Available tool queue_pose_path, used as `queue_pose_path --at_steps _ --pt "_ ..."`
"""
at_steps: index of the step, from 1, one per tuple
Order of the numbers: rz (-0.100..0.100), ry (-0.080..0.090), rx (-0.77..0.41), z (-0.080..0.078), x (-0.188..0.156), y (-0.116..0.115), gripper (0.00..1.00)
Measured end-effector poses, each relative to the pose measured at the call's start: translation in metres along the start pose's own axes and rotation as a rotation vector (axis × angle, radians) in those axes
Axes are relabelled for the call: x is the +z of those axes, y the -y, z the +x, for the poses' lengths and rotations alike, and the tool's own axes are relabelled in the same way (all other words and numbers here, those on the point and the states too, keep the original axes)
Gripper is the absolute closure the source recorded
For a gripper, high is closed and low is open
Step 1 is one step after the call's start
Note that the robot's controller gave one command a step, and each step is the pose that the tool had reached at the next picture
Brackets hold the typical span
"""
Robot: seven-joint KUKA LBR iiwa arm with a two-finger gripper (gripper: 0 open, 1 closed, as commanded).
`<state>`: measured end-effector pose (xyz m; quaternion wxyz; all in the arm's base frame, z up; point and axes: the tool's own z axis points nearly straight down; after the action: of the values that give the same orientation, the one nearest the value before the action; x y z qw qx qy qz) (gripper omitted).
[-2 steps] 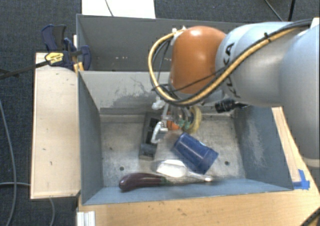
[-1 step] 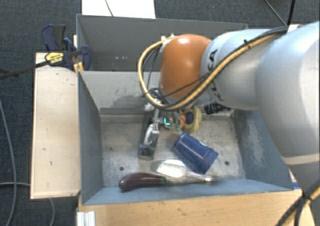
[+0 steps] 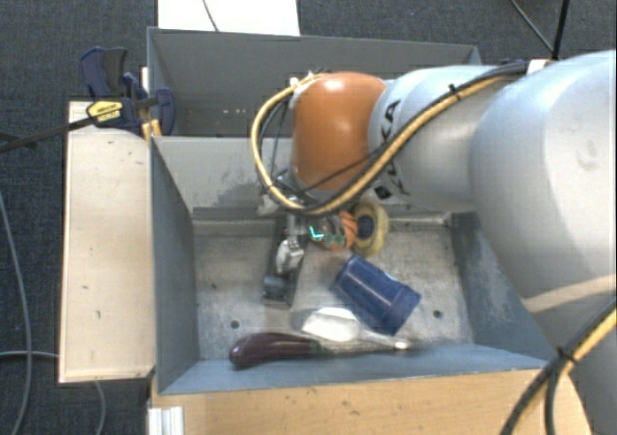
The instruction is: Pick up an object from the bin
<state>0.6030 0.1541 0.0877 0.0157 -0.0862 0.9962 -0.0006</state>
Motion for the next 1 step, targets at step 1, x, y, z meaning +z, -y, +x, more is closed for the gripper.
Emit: queue_pose_path --at_steps 1 --pt "0.0 -0.005 0.003 -0.0003 -0.0004 -0.0005 0.0"
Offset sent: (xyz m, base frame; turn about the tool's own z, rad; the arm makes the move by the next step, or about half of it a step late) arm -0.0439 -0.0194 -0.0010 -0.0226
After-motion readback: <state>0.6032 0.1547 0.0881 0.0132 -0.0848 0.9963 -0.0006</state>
